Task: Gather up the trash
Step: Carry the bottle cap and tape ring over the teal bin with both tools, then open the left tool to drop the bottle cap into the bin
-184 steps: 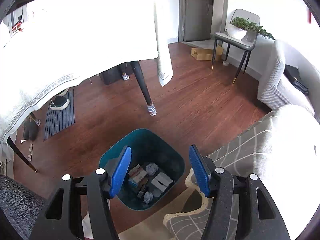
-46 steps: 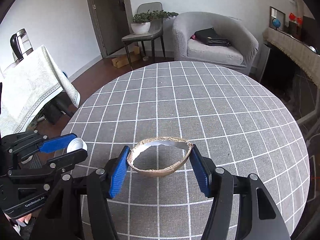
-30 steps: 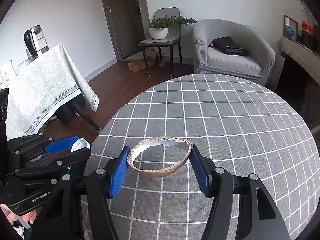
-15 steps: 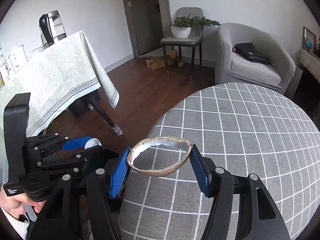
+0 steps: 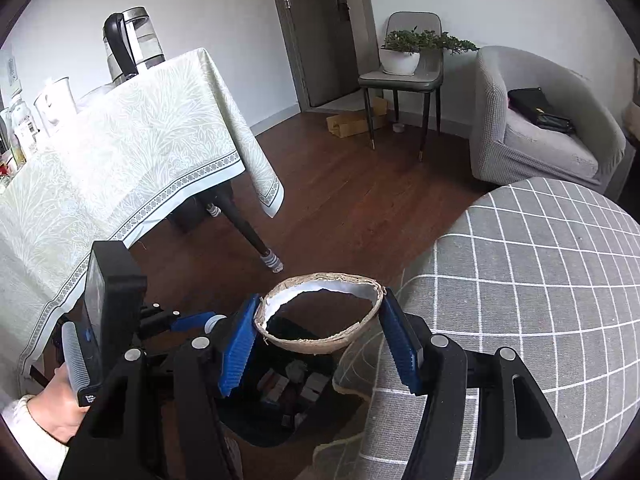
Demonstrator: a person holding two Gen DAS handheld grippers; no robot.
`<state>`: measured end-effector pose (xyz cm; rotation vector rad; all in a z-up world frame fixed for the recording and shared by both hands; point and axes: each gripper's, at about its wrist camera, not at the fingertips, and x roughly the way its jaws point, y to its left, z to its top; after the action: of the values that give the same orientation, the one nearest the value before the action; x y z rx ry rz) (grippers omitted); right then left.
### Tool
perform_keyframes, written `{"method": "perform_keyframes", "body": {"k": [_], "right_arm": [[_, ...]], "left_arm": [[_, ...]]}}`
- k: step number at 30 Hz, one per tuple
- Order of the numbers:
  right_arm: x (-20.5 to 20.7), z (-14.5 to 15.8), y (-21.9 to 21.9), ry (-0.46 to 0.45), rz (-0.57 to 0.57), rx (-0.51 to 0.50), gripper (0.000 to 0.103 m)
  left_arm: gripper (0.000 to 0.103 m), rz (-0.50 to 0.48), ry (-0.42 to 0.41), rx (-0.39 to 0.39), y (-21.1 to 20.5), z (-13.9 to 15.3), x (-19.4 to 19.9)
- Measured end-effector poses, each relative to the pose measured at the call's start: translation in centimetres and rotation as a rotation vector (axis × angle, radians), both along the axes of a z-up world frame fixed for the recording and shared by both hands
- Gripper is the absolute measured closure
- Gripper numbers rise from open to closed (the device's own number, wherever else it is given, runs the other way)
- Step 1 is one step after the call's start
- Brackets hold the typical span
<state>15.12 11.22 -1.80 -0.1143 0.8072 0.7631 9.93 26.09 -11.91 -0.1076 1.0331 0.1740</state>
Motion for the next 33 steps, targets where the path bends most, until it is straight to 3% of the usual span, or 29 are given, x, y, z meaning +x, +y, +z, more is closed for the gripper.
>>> {"method": "perform_keyframes", "body": {"k": [9,19,27,33], "right_arm": [[-0.4,-1.3,3.7,0.033,0.049,-0.018,0.042],[-0.4,-3.4,6.2,0.086,0.079,-0.045,0.042],[-0.3,-4.9,8.2,0.127,0.094,-0.058,0.042],[-0.3,-5.9,9.2,0.144,0.098,-0.076,0.042]], "left_arm": [[0.070,0.018,0.130,0.023,2.1,-4.7,-0.7],[0.070,0.022,0.256,-0.008,3.6,-8.8,-1.9],[0.049,-0.001,0.222,0.027,3.8,-8.5,-2.9],[0.043,-0.004,0.181,0.037,4.5,-6.6,-3.4]]}}
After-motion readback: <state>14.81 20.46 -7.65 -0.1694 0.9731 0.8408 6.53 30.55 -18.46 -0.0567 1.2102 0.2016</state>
